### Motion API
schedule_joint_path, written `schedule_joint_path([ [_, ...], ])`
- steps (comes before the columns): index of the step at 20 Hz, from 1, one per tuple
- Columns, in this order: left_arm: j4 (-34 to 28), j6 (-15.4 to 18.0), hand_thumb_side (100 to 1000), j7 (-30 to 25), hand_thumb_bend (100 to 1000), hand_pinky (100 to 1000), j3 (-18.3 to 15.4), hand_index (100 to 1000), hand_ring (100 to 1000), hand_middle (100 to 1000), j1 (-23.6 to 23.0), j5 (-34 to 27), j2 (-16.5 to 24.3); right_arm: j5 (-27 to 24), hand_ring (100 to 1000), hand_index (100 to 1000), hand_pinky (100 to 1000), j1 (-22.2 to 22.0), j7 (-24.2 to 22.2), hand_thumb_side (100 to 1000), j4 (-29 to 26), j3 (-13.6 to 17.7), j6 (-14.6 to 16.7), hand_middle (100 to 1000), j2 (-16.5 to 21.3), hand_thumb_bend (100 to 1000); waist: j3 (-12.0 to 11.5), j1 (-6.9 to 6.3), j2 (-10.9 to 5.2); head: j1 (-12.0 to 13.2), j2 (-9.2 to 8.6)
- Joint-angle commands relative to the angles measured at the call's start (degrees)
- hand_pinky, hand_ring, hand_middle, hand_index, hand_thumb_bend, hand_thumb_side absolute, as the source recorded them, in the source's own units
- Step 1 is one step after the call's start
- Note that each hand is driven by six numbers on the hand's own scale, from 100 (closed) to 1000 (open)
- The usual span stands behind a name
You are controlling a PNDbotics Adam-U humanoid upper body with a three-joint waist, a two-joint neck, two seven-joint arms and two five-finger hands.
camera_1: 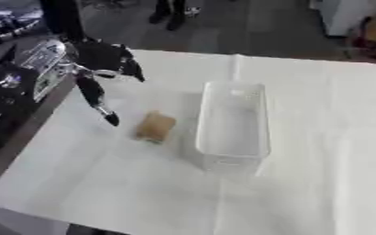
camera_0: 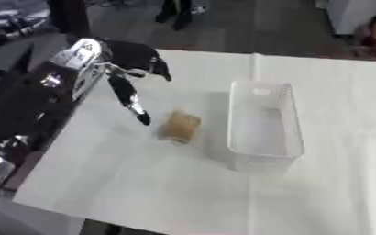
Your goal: Pick up objects on the table and place them in the box.
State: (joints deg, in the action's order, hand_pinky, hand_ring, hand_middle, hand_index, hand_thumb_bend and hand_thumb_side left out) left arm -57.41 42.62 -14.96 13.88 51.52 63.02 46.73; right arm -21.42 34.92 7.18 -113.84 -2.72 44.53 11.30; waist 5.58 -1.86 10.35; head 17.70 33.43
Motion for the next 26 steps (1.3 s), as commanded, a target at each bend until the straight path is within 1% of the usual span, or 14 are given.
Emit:
schedule_joint_path([
  [1, 0.02, 0.08, 1000, -0.2, 978, 932, -0.46, 911, 797, 805, 1.22, 0.96, 0.54, -0.4, 100, 422, 100, 1.37, -0.36, 948, -0.75, -0.08, -0.02, 154, -0.13, 176, 0.17, -0.21, -0.76, 0.34, -0.85],
  [7, 0.77, -0.01, 1000, -0.06, 984, 931, -0.68, 912, 797, 806, 1.77, 1.66, -0.22, -0.83, 100, 423, 100, 2.35, -0.78, 950, -0.75, -0.29, 0.22, 153, -0.85, 164, 0.91, -0.79, -0.34, 1.8, -1.39],
  [11, 1.07, -0.65, 1000, 0.31, 986, 935, -1.31, 916, 800, 809, 1.26, 2.48, 0.12, -1.05, 100, 423, 100, 3.23, -1.04, 953, -0.75, -0.4, 0.45, 153, -1.56, 159, 1.52, -1.24, 0.38, 2.56, -2.38],
  [12, 1.12, -0.8, 1000, 0.48, 988, 934, -1.49, 918, 801, 811, 1.1, 2.58, 0.23, -1.11, 100, 423, 100, 3.43, -1.11, 953, -0.75, -0.45, 0.47, 154, -1.72, 158, 1.68, -1.39, 0.64, 2.68, -2.95],
  [14, 1.11, -1.0, 1000, 0.91, 988, 933, -1.83, 919, 802, 813, 0.83, 2.53, 0.52, -1.23, 100, 423, 100, 3.96, -1.24, 955, -0.75, -0.53, 0.49, 154, -2.0, 155, 2.01, -1.71, 1.27, 2.68, -5.33],
  [15, 1.07, -1.08, 1000, 1.08, 989, 933, -1.95, 920, 803, 814, 0.72, 2.48, 0.65, -1.28, 100, 423, 100, 4.2, -1.31, 956, -0.75, -0.58, 0.51, 155, -2.12, 153, 2.15, -1.83, 1.54, 2.65, -6.23],
  [16, 1.03, -1.17, 1000, 1.27, 989, 933, -2.1, 921, 803, 815, 0.61, 2.42, 0.78, -1.35, 100, 423, 100, 4.49, -1.4, 956, -0.75, -0.64, 0.55, 155, -2.27, 153, 2.34, -1.98, 1.87, 2.58, -7.06],
  [17, 0.99, -1.22, 1000, 1.43, 990, 933, -2.2, 922, 806, 817, 0.52, 2.36, 0.85, -1.41, 100, 423, 100, 4.69, -1.49, 957, -0.75, -0.69, 0.58, 155, -2.39, 152, 2.49, -2.09, 2.09, 2.51, -7.47],
  [21, 0.75, -1.38, 1000, 2.01, 993, 936, -2.44, 924, 806, 817, 0.52, 2.33, 0.96, -1.79, 100, 423, 100, 5.25, -1.77, 959, -0.75, -0.92, 0.58, 156, -2.91, 148, 2.96, -2.54, 2.74, 2.54, -7.32],
  [26, 0.51, -2.08, 1000, 2.5, 993, 944, -2.64, 925, 807, 815, 0.67, 3.25, 0.91, -2.38, 100, 423, 100, 6.15, -2.39, 964, -0.75, -1.39, 0.68, 155, -3.6, 140, 3.64, -3.34, 3.42, 4.59, -5.97],
])
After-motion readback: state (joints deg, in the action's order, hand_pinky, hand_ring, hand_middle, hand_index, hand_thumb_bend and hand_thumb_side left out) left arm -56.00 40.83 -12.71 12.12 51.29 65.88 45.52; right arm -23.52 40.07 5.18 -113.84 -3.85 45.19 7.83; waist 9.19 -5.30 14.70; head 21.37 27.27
